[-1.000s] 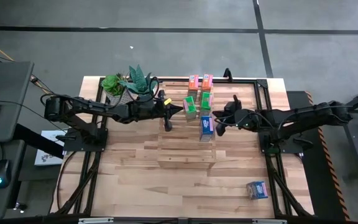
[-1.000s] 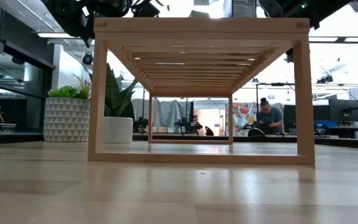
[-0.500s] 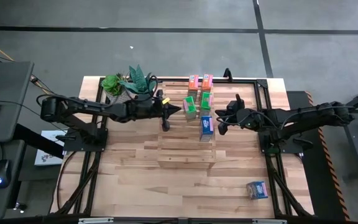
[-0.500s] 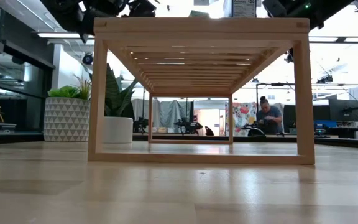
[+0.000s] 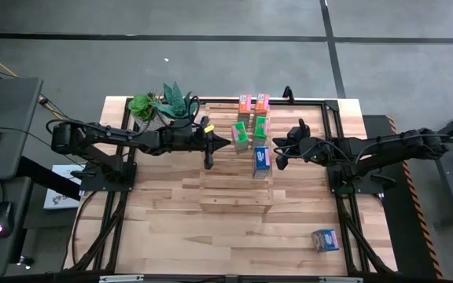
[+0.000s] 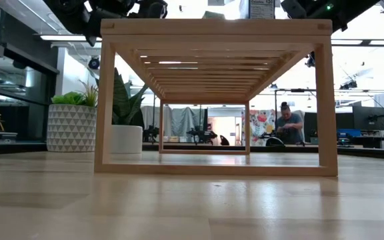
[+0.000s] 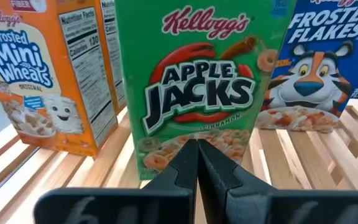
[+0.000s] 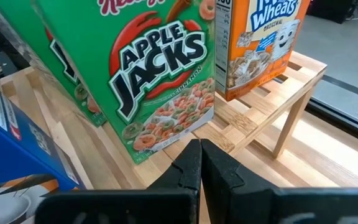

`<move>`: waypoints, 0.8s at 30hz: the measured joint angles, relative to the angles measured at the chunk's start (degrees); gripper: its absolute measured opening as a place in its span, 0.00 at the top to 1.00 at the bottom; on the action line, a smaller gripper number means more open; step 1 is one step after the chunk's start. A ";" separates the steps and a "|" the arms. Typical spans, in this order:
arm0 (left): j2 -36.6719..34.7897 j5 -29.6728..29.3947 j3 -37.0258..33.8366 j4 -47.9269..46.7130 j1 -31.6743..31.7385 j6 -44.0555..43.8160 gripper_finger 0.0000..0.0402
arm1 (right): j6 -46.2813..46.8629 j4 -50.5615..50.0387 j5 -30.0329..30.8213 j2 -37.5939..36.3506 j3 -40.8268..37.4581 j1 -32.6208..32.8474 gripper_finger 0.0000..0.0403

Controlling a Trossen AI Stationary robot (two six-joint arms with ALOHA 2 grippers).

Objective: Stack cereal on shelf
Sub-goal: Adjust the green cereal boxes on the shelf

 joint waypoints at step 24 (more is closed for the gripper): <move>4.04 -3.69 3.48 1.13 0.09 1.00 1.00 | 0.15 0.46 0.04 0.02 0.00 0.01 1.00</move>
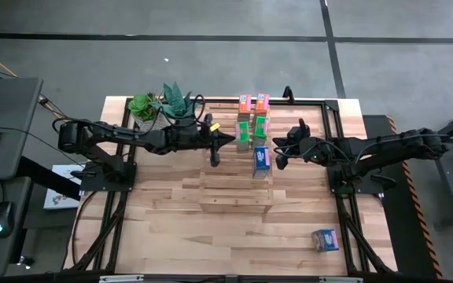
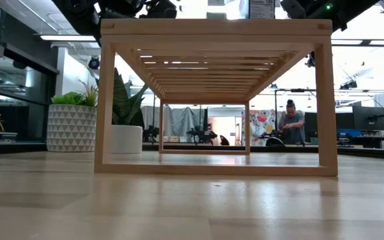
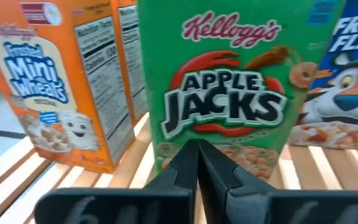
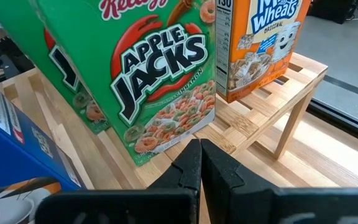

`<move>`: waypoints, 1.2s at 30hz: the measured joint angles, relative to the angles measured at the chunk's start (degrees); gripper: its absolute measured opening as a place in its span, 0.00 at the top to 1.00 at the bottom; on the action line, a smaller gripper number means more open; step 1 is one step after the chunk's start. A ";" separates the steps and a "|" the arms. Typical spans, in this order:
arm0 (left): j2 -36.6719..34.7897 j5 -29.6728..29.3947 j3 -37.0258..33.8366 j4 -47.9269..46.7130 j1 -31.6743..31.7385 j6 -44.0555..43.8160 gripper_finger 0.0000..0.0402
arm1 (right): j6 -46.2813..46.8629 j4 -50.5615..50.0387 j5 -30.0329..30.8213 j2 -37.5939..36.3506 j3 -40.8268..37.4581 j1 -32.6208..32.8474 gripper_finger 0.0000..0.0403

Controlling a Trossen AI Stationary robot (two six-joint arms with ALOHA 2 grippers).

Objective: Stack cereal on shelf
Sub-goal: Adjust the green cereal boxes on the shelf

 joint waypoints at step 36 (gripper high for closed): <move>1.79 -2.70 -0.11 5.62 0.74 1.54 1.00 | -0.02 0.44 -0.68 0.00 0.00 -0.01 1.00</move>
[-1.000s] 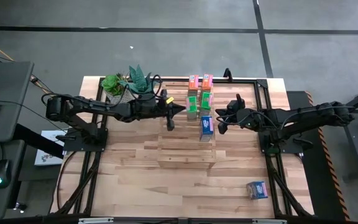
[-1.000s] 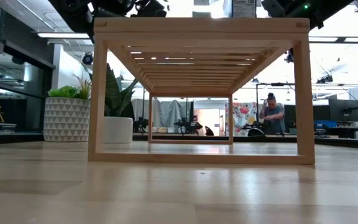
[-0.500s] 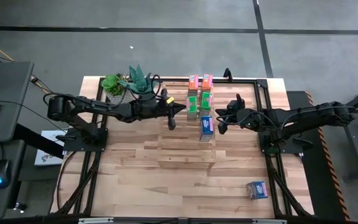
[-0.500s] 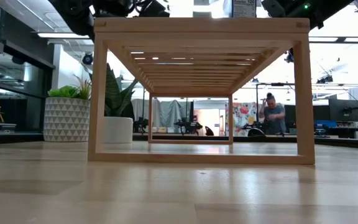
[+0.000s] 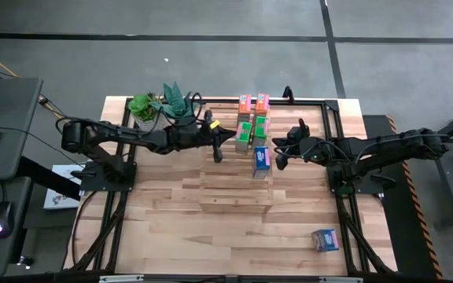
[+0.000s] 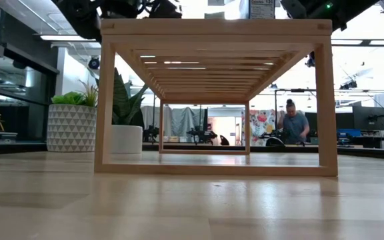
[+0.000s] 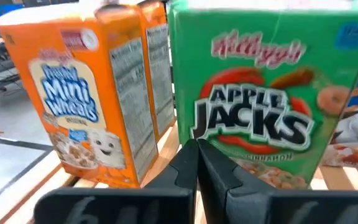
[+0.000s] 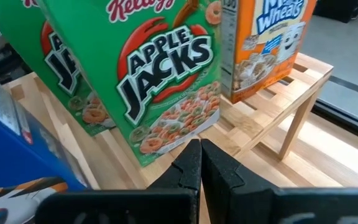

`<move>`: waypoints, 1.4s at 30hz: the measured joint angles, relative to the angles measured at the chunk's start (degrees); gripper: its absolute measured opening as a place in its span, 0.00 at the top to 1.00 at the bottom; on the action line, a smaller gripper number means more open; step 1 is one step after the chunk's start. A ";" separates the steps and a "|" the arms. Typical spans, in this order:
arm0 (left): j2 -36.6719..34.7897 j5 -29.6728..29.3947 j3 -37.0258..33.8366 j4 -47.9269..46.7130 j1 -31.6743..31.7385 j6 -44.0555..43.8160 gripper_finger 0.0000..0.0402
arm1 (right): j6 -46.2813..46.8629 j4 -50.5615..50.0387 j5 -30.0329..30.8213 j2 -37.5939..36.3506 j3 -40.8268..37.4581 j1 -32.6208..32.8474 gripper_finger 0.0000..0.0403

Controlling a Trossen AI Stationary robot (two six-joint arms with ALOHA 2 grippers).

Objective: Stack cereal on shelf
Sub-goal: Adjust the green cereal boxes on the shelf

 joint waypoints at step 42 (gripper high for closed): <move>-2.27 13.00 0.02 -5.80 -4.60 -4.03 1.00 | -0.13 0.00 -0.85 0.00 0.00 0.02 1.00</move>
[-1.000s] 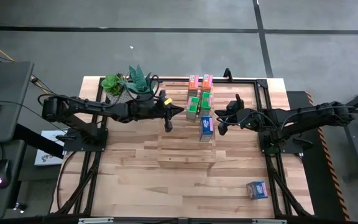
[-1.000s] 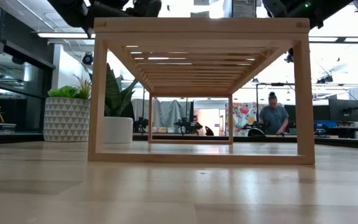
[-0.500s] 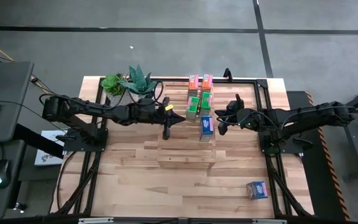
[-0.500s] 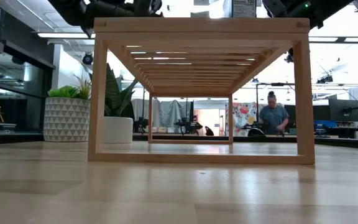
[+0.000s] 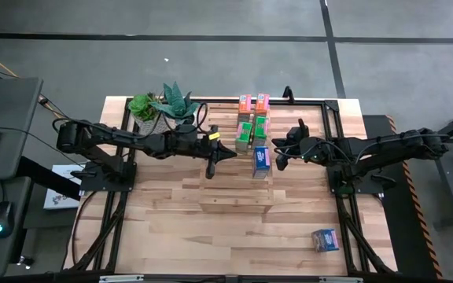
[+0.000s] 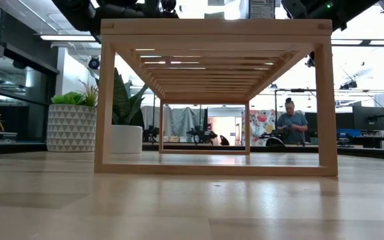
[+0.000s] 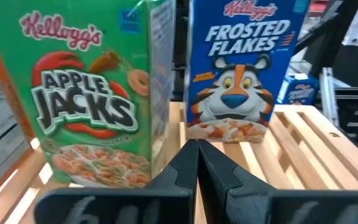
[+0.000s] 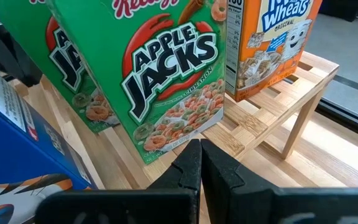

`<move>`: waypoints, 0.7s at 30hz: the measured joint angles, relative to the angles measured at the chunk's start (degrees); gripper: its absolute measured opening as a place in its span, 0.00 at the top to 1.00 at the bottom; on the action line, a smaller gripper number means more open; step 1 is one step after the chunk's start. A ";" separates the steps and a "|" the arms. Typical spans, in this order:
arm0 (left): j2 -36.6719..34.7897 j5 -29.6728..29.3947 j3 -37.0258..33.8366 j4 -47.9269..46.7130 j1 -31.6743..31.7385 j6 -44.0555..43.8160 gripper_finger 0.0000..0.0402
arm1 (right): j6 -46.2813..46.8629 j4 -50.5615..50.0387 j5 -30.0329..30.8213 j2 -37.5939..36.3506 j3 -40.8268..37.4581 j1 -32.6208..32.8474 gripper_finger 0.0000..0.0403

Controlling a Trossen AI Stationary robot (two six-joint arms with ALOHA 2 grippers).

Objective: Stack cereal on shelf
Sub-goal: Adjust the green cereal boxes on the shelf

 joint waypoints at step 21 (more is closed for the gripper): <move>4.11 -4.02 0.00 7.00 1.30 0.00 1.00 | 0.13 0.00 0.05 0.00 0.00 0.00 1.00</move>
